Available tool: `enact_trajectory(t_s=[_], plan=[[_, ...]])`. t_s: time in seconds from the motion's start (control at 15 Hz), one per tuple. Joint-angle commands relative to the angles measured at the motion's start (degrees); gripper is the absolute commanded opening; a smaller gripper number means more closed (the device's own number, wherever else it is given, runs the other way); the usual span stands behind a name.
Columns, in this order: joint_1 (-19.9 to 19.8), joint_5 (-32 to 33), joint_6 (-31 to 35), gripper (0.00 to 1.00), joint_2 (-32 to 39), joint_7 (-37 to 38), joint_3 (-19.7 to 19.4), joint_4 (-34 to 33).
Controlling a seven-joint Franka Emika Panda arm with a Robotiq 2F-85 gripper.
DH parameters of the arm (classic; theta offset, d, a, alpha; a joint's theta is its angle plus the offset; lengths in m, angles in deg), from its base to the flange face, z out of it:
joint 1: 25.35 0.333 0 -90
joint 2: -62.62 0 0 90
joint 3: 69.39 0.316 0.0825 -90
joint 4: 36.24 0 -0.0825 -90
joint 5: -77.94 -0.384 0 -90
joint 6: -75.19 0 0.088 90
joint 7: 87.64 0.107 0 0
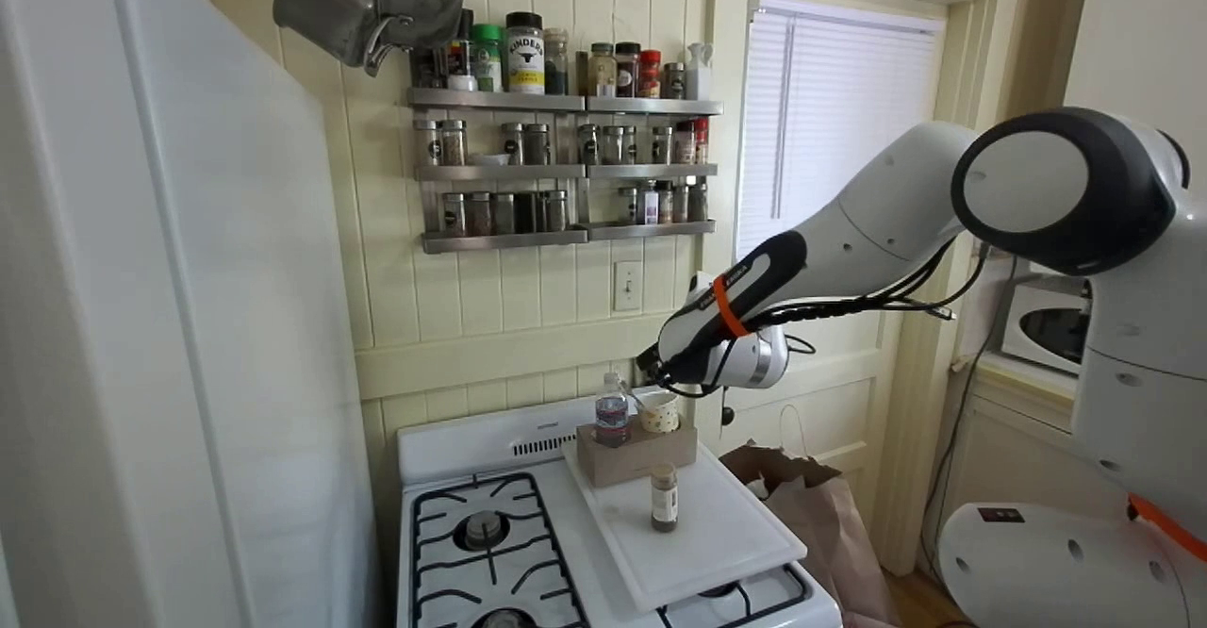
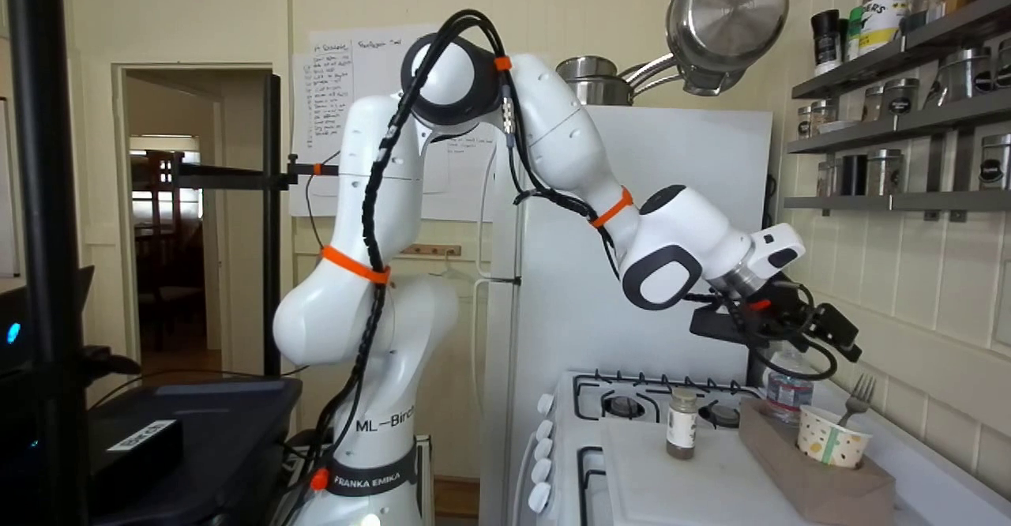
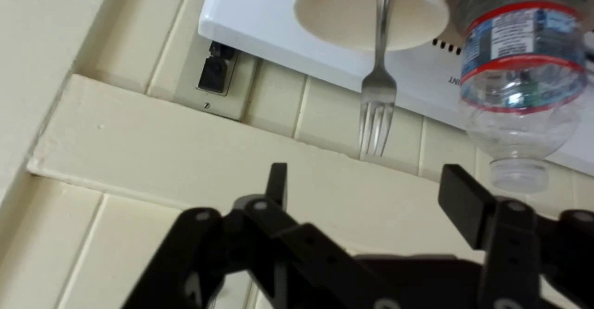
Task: Put the fork in the coffee cup on the right.
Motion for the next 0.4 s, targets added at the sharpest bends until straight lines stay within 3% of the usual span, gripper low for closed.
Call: enact_trajectory(t_s=[0.0, 0.13, 0.27, 0.33], plan=[[-1.07, 0.16, -13.18, 1.0, 2.93, -0.54, 3.27, -1.3], [-0.53, -2.83, -19.02, 1.0, 7.4, -3.89, 3.14, 0.04], [0.95, -5.47, -17.44, 1.0, 7.63, -9.78, 2.91, 0.34], [-0.33, -1.76, -16.42, 1.0, 5.38, -4.55, 3.55, -0.55]])
